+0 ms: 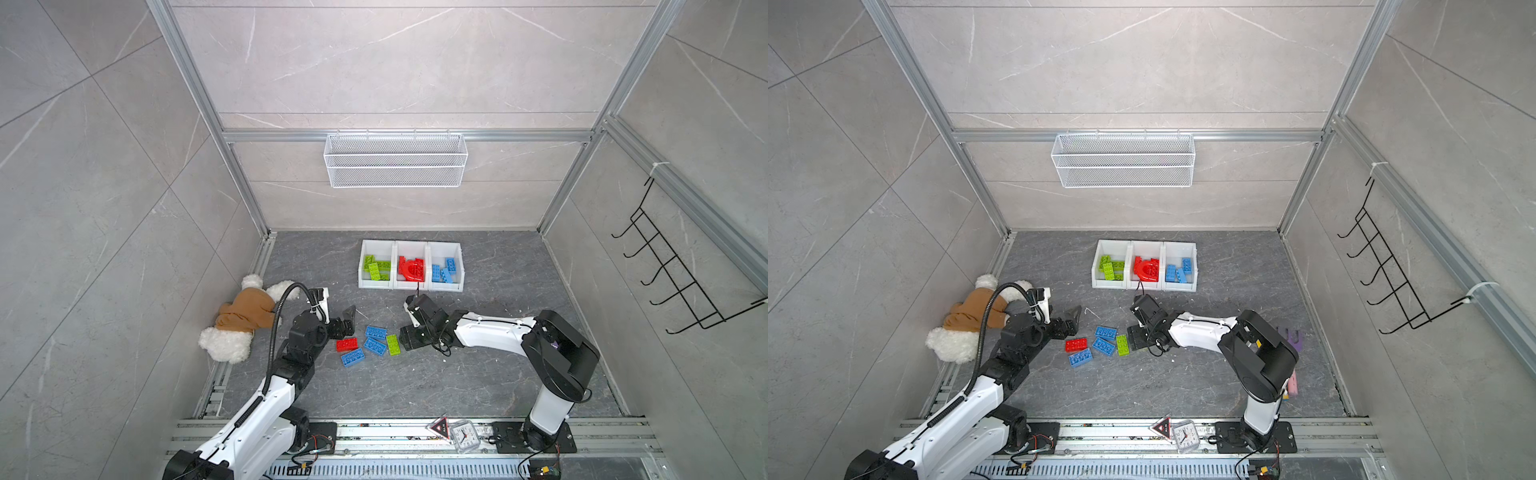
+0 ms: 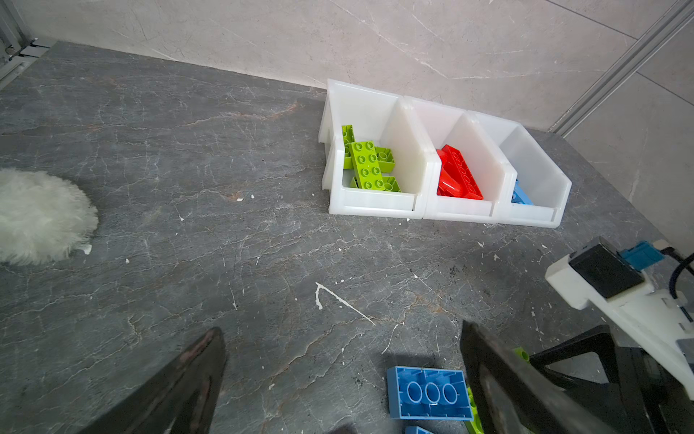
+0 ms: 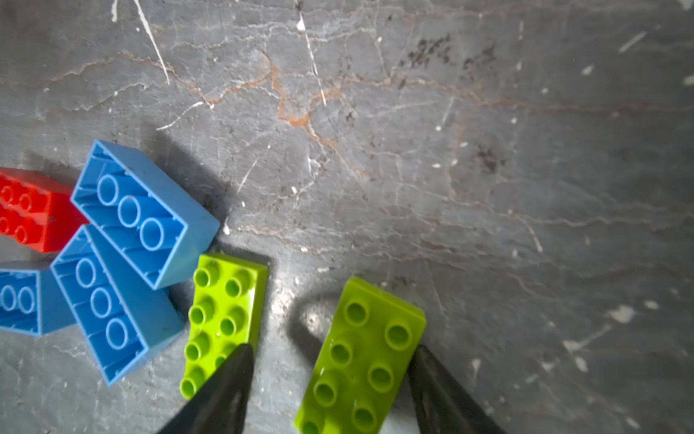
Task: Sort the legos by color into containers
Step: 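Lower and close the right gripper on a lime-green brick, then carry the lime-green brick into the lime-green compartment and open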
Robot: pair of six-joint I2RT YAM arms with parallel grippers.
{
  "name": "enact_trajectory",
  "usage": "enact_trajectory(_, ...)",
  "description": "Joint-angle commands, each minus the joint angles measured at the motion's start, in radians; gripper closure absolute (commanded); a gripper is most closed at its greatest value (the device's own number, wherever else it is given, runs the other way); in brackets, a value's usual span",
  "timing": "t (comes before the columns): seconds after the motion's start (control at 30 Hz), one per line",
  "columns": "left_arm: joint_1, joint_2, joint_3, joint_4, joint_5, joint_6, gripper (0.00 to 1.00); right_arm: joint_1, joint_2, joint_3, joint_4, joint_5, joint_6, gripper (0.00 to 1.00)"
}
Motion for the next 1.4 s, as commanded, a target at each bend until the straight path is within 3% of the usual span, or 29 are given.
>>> enact_trajectory(0.0, 0.002, -0.005, 0.025, 0.030, -0.001, 0.000, 0.00, 0.018, 0.051, 0.030, -0.095, 0.076, -0.022, 0.40)
enact_trajectory(0.17, 0.002, 0.000, 0.025, 0.033, 0.000, 0.000, 0.00, 0.036, 0.073, 0.054, -0.147, 0.133, -0.034, 0.50)
enact_trajectory(0.47, 0.002, 0.004, 0.026, 0.032, -0.003, -0.003, 0.00, 0.053, 0.098, 0.102, -0.265, 0.276, -0.048, 0.54)
enact_trajectory(0.73, 0.002, -0.002, 0.023, 0.033, -0.006, -0.004, 0.00, 0.061, 0.095, 0.110, -0.282, 0.317, -0.061, 0.61)
enact_trajectory(1.07, 0.002, -0.016, 0.021, 0.026, -0.011, -0.004, 0.00, 0.056, 0.001, 0.079, -0.173, 0.241, -0.075, 0.70)
enact_trajectory(1.37, 0.002, -0.031, 0.022, 0.020, -0.009, -0.006, 0.00, 0.018, 0.026, 0.258, -0.162, 0.155, -0.140, 0.71)
